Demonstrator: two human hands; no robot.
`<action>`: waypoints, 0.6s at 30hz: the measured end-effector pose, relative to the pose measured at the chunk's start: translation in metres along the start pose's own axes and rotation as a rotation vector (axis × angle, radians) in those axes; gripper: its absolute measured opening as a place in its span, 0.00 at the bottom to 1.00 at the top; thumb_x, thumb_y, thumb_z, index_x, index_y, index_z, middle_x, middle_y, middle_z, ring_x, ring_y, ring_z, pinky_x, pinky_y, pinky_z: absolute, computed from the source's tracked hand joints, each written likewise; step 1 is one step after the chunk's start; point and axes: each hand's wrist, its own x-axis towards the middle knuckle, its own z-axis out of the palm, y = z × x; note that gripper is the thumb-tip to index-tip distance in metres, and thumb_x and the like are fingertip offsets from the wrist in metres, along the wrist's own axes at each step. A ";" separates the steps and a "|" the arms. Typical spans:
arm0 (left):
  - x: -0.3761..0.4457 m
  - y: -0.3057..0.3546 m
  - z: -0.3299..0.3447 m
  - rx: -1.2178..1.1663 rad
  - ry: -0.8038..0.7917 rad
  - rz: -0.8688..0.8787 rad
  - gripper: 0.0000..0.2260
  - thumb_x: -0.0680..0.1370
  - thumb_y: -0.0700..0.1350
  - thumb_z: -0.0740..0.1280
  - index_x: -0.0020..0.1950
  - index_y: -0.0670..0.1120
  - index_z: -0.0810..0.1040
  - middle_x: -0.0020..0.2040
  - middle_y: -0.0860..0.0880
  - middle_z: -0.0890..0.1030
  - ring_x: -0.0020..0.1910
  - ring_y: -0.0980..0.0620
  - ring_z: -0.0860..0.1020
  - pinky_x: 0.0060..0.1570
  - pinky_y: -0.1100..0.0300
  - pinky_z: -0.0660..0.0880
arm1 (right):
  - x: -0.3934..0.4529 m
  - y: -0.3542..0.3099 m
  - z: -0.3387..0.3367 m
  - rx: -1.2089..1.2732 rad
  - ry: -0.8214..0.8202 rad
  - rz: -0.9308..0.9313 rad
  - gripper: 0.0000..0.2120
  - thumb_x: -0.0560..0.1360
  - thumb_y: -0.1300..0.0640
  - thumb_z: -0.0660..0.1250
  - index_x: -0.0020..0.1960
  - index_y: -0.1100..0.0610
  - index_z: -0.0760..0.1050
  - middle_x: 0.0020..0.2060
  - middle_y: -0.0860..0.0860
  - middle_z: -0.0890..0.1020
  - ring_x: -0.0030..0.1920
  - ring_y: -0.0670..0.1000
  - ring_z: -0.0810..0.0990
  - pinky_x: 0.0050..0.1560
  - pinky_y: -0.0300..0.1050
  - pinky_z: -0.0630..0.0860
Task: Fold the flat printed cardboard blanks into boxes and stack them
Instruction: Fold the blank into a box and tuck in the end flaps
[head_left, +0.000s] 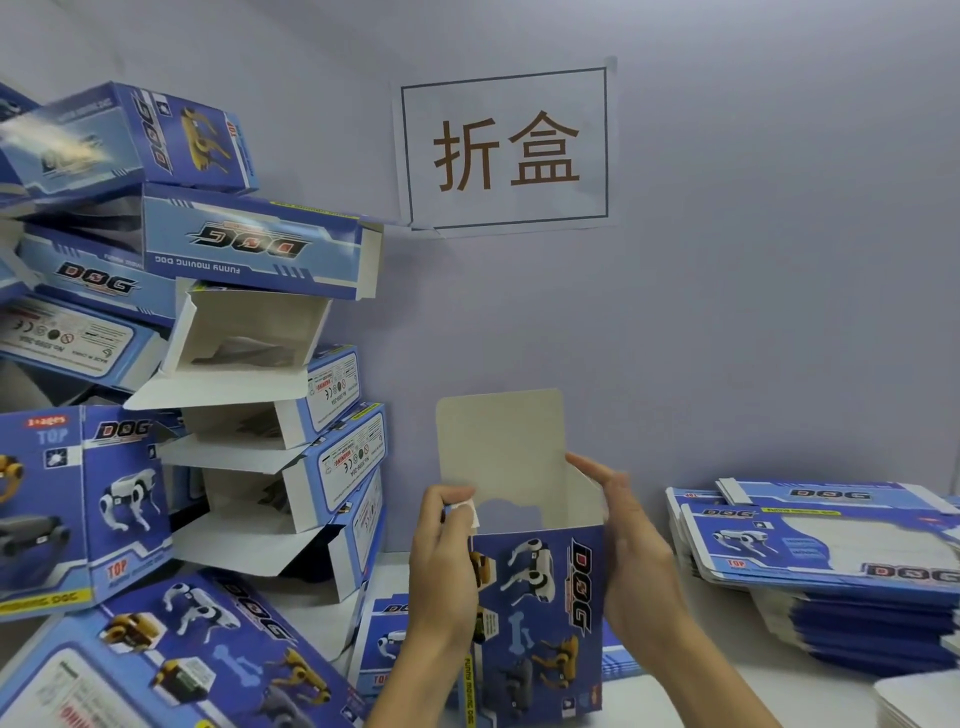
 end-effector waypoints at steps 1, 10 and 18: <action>0.000 0.000 0.000 -0.009 0.007 -0.005 0.09 0.84 0.41 0.56 0.51 0.48 0.75 0.40 0.44 0.74 0.34 0.50 0.70 0.25 0.66 0.67 | 0.001 0.000 0.000 0.018 0.022 0.006 0.25 0.77 0.37 0.51 0.68 0.45 0.71 0.55 0.57 0.85 0.52 0.67 0.83 0.58 0.69 0.77; -0.003 0.004 -0.002 -0.057 -0.050 0.000 0.09 0.83 0.37 0.56 0.53 0.45 0.75 0.41 0.50 0.78 0.29 0.61 0.76 0.25 0.68 0.71 | 0.006 -0.007 0.001 -0.192 0.041 0.046 0.18 0.80 0.59 0.64 0.62 0.41 0.67 0.54 0.55 0.83 0.42 0.60 0.84 0.39 0.52 0.81; -0.002 0.007 -0.001 -0.139 -0.040 -0.084 0.17 0.83 0.38 0.57 0.64 0.58 0.69 0.51 0.44 0.80 0.40 0.50 0.83 0.38 0.55 0.79 | 0.004 -0.006 0.006 -0.301 0.069 0.035 0.24 0.81 0.62 0.62 0.71 0.41 0.65 0.55 0.49 0.83 0.46 0.57 0.86 0.48 0.57 0.83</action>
